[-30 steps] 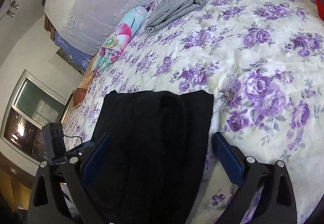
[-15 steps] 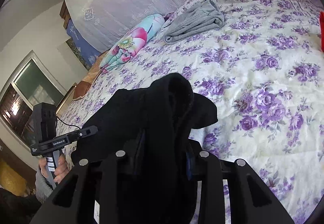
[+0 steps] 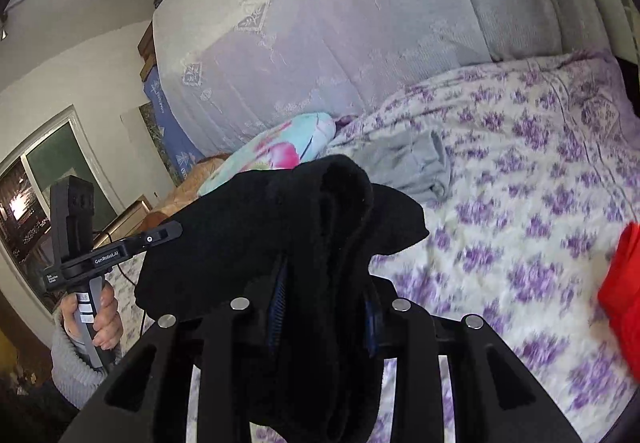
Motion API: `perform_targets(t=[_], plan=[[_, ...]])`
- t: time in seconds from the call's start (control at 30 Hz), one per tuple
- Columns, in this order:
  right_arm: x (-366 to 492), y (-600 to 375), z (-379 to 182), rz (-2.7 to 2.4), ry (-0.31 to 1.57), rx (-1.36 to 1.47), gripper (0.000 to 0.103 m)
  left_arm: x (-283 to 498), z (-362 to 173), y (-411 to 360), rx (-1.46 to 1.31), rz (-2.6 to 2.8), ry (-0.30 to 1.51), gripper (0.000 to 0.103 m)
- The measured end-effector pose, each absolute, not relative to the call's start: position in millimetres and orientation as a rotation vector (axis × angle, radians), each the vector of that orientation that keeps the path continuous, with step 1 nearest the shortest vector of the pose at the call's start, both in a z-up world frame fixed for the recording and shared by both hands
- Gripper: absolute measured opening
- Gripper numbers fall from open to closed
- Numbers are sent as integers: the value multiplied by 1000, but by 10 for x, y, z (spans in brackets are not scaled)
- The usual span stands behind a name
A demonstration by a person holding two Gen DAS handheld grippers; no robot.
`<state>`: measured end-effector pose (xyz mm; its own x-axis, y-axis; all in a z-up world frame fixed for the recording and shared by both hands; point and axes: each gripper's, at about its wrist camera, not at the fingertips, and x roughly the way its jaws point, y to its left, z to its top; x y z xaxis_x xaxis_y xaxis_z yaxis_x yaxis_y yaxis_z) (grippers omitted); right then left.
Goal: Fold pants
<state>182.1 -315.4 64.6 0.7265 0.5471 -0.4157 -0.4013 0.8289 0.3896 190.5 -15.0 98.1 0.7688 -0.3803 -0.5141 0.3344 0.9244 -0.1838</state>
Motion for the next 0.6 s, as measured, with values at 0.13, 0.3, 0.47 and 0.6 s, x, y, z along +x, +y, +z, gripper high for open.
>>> perform_targets(t=[0.13,0.3,0.47,0.6], plan=[[2495,-3197,1060,488,496,262,31,2475,1375,-306,-50,-343,526,7],[3504,-3176,1179,425,467,268,31,3414,1502,-451,-39,-263,511,7],[4658,-3116,774,350,487,309,31,4384,1193,-537,-55,-206,537,7],[5279,-2800,199,279,499,159,31,5151,562,-568,-89,-155,627,7]])
